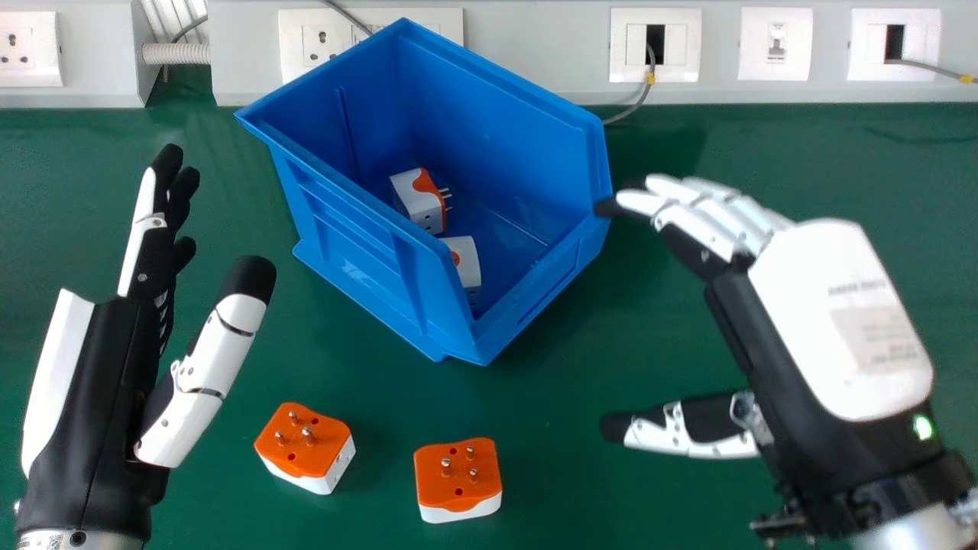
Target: Pick all objects and put in blue box
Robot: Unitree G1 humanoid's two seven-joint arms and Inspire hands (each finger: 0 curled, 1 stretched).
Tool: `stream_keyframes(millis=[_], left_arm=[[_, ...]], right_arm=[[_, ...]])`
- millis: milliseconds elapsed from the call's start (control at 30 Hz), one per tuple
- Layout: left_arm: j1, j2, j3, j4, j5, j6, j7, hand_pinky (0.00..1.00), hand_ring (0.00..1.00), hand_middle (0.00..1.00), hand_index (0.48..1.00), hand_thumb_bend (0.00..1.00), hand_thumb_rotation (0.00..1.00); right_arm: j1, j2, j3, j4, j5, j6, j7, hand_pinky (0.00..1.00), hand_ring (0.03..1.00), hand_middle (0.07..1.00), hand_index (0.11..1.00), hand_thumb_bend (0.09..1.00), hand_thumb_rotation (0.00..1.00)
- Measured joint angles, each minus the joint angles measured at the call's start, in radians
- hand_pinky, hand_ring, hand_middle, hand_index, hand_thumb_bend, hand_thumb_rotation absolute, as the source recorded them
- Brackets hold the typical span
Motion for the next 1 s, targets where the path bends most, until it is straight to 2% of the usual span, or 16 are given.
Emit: stream_keyframes(millis=[233,500,800,967,1000], left_arm=[[0.011,-0.002,-0.001,0.000,0.001,-0.004,0.006,0.97,1.00,1.00,1.000,0.53,0.85],[0.014,-0.002,-0.003,0.000,0.001,-0.014,0.014,0.97,1.00,1.00,1.000,0.53,0.85],[0.008,0.000,-0.005,0.001,0.001,-0.012,0.017,0.97,1.00,1.00,1.000,0.54,0.86],[-0.007,0.004,-0.003,0.004,0.000,-0.011,0.017,0.97,1.00,1.00,1.000,0.53,0.86],[-0.009,0.005,-0.002,0.006,0.000,-0.011,0.017,0.97,1.00,1.00,1.000,0.53,0.86]], right_arm=[[0.044,-0.083,-0.023,0.119,0.063,-0.173,0.002,0.59,0.753,0.748,0.702,0.822,0.12],[0.003,-0.188,-0.019,0.155,0.091,-0.273,0.119,0.59,0.751,0.737,0.691,0.837,0.10],[-0.190,-0.244,0.055,0.232,0.095,-0.393,0.234,0.58,0.741,0.727,0.691,0.856,0.10],[-0.347,-0.251,0.111,0.301,0.109,-0.441,0.309,0.59,0.765,0.745,0.713,0.801,0.11],[-0.380,-0.251,0.124,0.318,0.112,-0.452,0.322,0.59,0.772,0.752,0.720,0.767,0.11]])
